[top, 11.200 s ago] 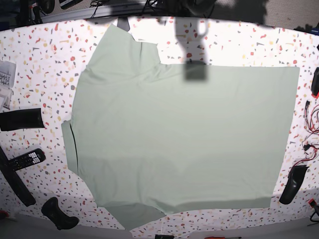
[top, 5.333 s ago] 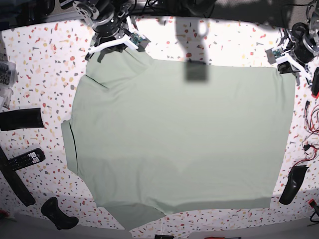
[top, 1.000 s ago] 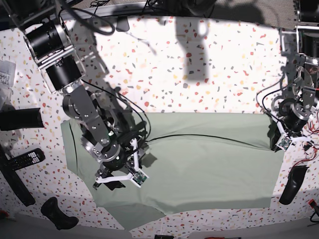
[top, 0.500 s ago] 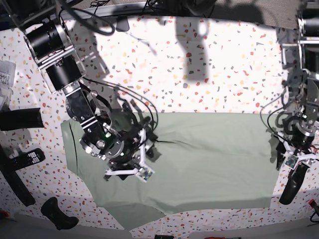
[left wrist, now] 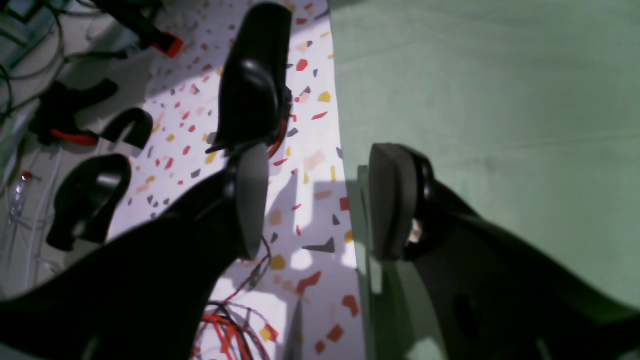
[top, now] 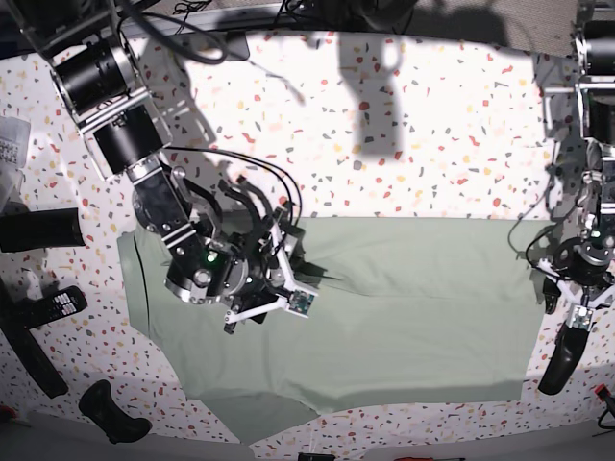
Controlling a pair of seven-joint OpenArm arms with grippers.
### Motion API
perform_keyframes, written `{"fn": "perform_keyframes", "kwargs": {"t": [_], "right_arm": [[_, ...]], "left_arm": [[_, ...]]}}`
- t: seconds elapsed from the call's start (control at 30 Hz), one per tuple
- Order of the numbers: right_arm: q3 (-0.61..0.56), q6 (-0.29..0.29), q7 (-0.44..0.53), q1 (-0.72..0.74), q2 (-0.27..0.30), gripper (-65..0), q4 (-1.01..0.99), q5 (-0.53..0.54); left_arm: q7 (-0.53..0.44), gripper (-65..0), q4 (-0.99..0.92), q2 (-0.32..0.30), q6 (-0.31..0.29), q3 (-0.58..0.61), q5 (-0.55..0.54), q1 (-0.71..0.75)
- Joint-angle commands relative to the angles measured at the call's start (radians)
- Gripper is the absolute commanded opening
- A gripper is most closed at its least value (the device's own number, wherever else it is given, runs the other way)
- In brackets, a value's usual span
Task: Fold the T-shirt properly
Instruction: 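Release the shirt and reposition the right gripper over the fabric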
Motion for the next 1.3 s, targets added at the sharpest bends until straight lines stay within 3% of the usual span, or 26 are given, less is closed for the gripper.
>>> {"fn": "perform_keyframes", "kwargs": {"t": [0.0,0.13,0.27,0.37,0.57,0.7,0.77,0.83,0.97,1.17,1.27], "right_arm": [[0.007,-0.005,0.016,0.033,0.001,-32.4,0.014,0.004],[0.007,-0.005,0.042,0.033,0.023,-32.4,-0.014,-0.003],[0.007,-0.005,0.131,0.033,0.025,-32.4,-0.080,-0.089],[0.007,-0.052,0.215,0.033,0.011,-32.4,-0.121,-0.160],[0.007,-0.232,0.270,0.071,-0.042,-32.4,-0.149,-0.225],[0.007,-0.447,0.287,0.124,-0.101,-32.4,-0.153,-0.226],[0.007,-0.501,0.285,0.146,-0.136,-32.4,-0.163,-0.253],[0.007,-0.505,0.259,0.159,-0.164,-32.4,-0.167,-0.285],[0.007,-0.504,0.160,0.163,-0.196,-32.4,-0.167,-0.250],[0.008,-0.501,0.069,0.163,-0.177,-32.4,-0.164,-0.024],[0.008,-0.502,0.068,0.156,-0.152,-32.4,-0.164,0.110]], "left_arm": [[-0.022,-35.5,0.020,-0.017,0.011,-0.006,-0.009,-0.030],[0.036,-35.5,0.020,-0.017,-0.003,-0.006,-0.011,-0.030],[0.055,-35.5,0.020,-0.017,-0.003,-0.006,-0.040,-0.030],[0.048,-35.5,0.020,-0.017,-0.003,-0.006,-0.063,-0.031],[0.048,-35.5,0.020,-0.017,-0.003,-0.006,-0.063,-0.030],[0.048,-35.5,0.020,-0.017,-0.003,-0.006,-0.063,-0.030],[0.048,-35.5,0.020,-0.017,-0.003,-0.006,-0.063,-0.030],[0.049,-35.5,0.020,-0.017,-0.003,-0.006,-0.063,-0.030],[0.052,-35.5,0.020,-0.017,-0.003,-0.006,-0.061,-0.030],[0.056,-35.5,0.020,-0.017,-0.003,-0.006,-0.074,-0.030],[0.103,-35.5,0.020,-0.017,-0.003,-0.006,-0.192,-0.030]]}}
